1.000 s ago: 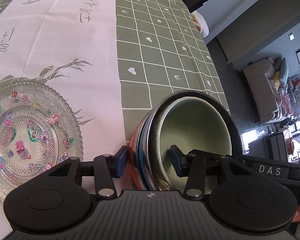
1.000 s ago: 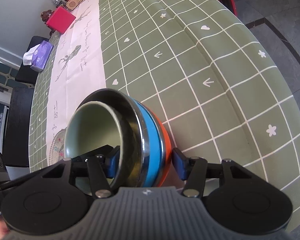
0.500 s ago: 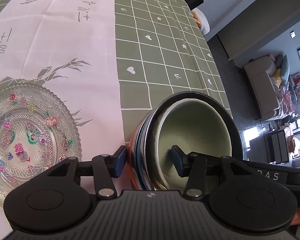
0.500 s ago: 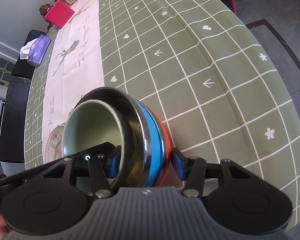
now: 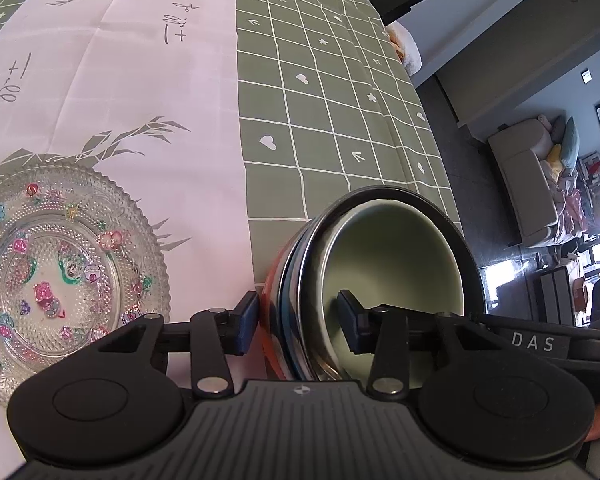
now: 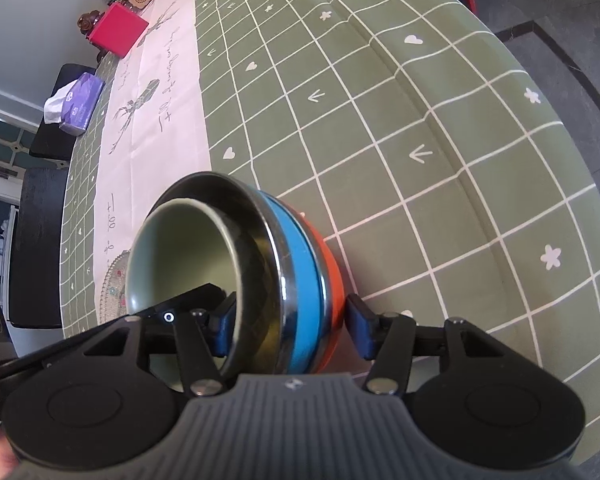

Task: Organize plates and bowls
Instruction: 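Lift and carry the nested bowls with the left gripper over the glass plates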

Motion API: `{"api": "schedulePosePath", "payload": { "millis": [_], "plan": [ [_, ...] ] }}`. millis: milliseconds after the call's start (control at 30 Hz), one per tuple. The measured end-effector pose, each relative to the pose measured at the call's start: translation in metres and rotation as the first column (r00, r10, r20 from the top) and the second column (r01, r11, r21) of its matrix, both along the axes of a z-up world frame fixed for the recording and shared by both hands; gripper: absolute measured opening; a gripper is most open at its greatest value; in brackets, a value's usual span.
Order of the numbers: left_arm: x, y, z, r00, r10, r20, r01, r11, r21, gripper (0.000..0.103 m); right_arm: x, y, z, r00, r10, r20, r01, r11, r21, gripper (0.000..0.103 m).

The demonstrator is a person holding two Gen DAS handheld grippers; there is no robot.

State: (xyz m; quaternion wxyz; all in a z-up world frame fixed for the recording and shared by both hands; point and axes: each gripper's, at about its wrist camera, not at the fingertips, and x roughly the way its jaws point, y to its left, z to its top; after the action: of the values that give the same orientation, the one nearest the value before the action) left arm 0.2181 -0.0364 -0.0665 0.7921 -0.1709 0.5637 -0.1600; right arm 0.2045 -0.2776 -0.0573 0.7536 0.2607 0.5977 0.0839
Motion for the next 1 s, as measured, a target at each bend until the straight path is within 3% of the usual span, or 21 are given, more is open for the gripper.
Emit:
{"api": "schedulePosePath", "payload": {
  "millis": [267, 1000],
  "plan": [
    [0.002, 0.008, -0.012, 0.998, 0.036, -0.056, -0.041, 0.995, -0.088, 0.058, -0.003, 0.004, 0.002, 1.0, 0.013, 0.021, -0.012, 0.999, -0.032, 0.052],
    [-0.008, 0.008, -0.001, 0.997, 0.062, -0.04, -0.063, 0.997, -0.032, 0.053, -0.009, 0.004, 0.001, 0.999, -0.027, 0.027, 0.027, 1.0, -0.004, 0.047]
  ]
}}
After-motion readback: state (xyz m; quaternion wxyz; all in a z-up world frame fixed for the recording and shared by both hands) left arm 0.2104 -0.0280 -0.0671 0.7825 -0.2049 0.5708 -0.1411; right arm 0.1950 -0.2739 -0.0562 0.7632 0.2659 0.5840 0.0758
